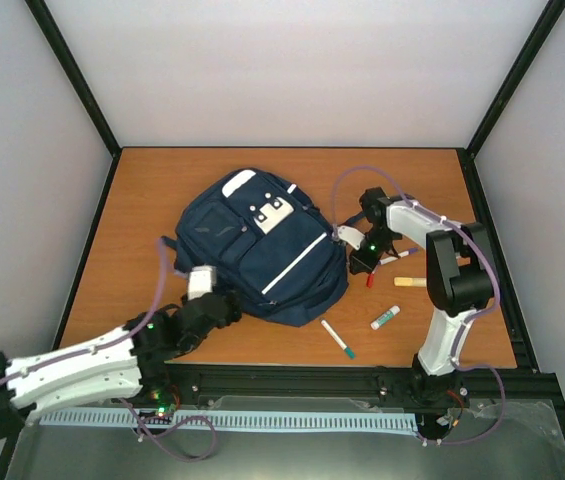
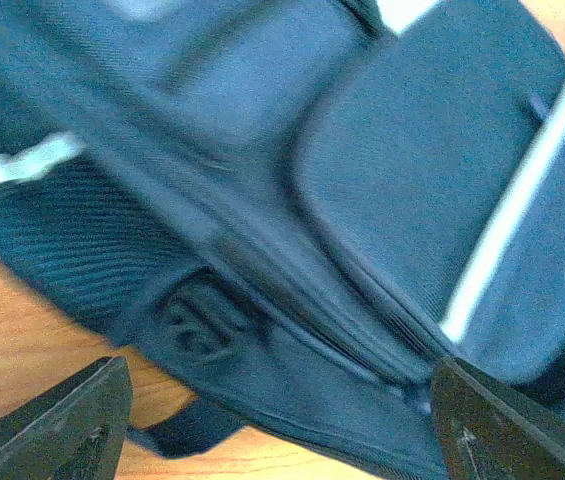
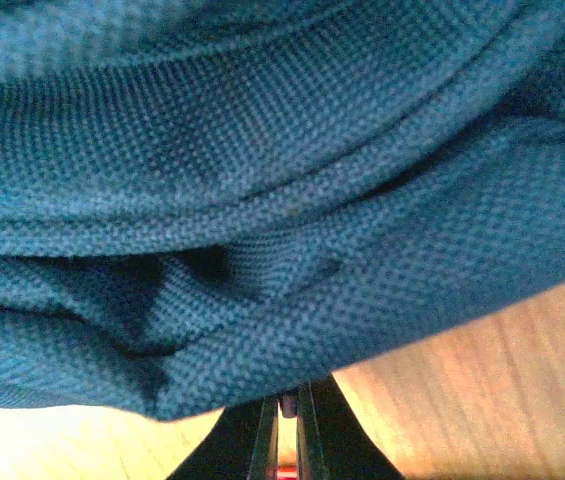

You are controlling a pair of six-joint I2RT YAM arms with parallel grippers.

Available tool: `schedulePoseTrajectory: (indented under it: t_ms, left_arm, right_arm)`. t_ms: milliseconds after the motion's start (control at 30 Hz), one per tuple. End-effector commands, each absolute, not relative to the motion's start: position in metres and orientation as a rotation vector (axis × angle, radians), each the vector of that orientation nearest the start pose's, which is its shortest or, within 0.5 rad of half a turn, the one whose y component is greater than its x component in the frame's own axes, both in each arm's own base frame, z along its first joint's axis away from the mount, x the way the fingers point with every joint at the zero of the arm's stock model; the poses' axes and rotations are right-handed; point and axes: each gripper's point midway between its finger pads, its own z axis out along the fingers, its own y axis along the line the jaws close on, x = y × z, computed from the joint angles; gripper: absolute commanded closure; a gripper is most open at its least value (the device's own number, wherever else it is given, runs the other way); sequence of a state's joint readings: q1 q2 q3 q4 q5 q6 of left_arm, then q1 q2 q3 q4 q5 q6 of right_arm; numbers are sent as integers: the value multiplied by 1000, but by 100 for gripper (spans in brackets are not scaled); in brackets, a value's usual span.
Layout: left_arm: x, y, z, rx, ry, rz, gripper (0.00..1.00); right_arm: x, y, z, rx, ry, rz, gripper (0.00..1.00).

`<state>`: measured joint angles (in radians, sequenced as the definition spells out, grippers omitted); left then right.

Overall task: Pack the student bag
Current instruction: Zip the student bag at the center of the board.

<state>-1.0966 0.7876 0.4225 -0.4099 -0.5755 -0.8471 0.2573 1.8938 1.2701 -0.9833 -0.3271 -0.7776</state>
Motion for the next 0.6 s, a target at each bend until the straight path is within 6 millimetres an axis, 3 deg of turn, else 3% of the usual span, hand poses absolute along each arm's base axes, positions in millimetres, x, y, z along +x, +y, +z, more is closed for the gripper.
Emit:
schedulePoseTrajectory:
  t_ms: [0, 133, 267, 500, 567]
  left_arm:
    - [186, -97, 109, -610, 2195, -391, 14]
    - [186, -86, 95, -714, 2197, -478, 12]
    - [197, -99, 85, -703, 2256, -562, 12]
    - [241, -122, 87, -582, 2343, -487, 12]
    - [258, -122, 81, -627, 2363, -503, 13]
  right_arm:
    - [283, 129, 32, -1515, 2674, 453, 97]
    - [270, 137, 31, -1546, 2655, 452, 97]
    - [260, 147, 29, -1582, 2636, 464, 97]
    - [245, 168, 32, -1636, 2595, 504, 97]
    - [241, 175, 34, -1650, 2576, 515, 97]
